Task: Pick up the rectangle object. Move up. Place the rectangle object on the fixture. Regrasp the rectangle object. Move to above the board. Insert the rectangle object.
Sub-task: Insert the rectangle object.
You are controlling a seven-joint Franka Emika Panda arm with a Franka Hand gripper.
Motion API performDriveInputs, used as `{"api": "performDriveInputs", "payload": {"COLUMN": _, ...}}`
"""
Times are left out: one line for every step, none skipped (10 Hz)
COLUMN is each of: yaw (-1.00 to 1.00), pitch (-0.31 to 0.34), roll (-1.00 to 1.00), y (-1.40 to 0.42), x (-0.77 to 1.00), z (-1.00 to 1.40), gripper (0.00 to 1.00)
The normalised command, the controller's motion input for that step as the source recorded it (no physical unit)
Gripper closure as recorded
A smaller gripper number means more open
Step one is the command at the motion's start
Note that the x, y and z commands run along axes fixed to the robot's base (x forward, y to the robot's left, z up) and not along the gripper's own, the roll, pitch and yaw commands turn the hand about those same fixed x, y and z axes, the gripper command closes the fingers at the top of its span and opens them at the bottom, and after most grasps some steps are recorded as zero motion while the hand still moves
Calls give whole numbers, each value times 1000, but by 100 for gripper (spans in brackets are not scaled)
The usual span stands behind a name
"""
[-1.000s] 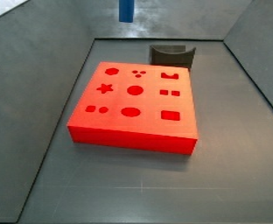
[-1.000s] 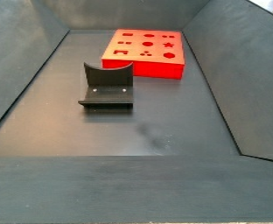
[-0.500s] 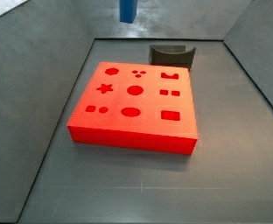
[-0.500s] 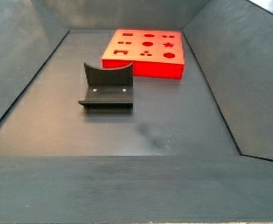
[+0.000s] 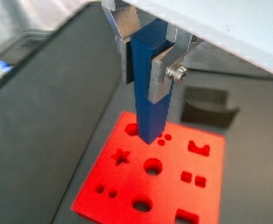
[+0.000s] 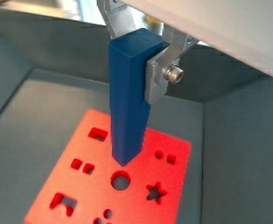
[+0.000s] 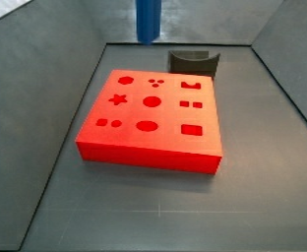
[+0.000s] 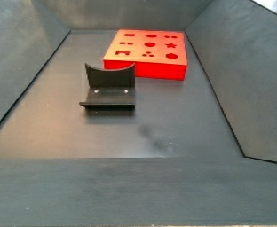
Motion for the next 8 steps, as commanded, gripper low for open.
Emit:
{"api": "performDriveInputs", "payload": {"yaw": -1000, "pitch": 0, "roll": 0, "y": -83, "x": 0, "z": -391, "gripper": 100}}
{"api": "performDriveInputs", "payload": {"yaw": -1000, "pitch": 0, "roll": 0, "y": -91, "x": 0, "z": -383, "gripper": 100}}
{"api": "performDriveInputs", "payload": {"yaw": -1000, "pitch": 0, "roll": 0, "y": -86, "x": 0, "z": -383, "gripper": 100}}
{"api": "performDriveInputs", "payload": {"yaw": -1000, "pitch": 0, "roll": 0, "y": -86, "x": 0, "z": -380, "gripper": 100}}
{"api": "performDriveInputs", "payload": {"yaw": -1000, "pitch": 0, "roll": 0, "y": -83, "x": 0, "z": -386, "gripper": 100}}
{"api": "performDriveInputs", "payload": {"yaw": -1000, "pitch": 0, "roll": 0, "y": -80, "x": 0, "z": -383, "gripper": 100}}
{"api": "performDriveInputs", "payload": {"yaw": -1000, "pitch": 0, "roll": 0, "y": -86, "x": 0, "z": -351, "gripper": 100}}
{"api": "performDriveInputs", "payload": {"yaw": -980, "pitch": -31, "roll": -70, "y": -111, "x": 0, "z": -120, "gripper": 100}}
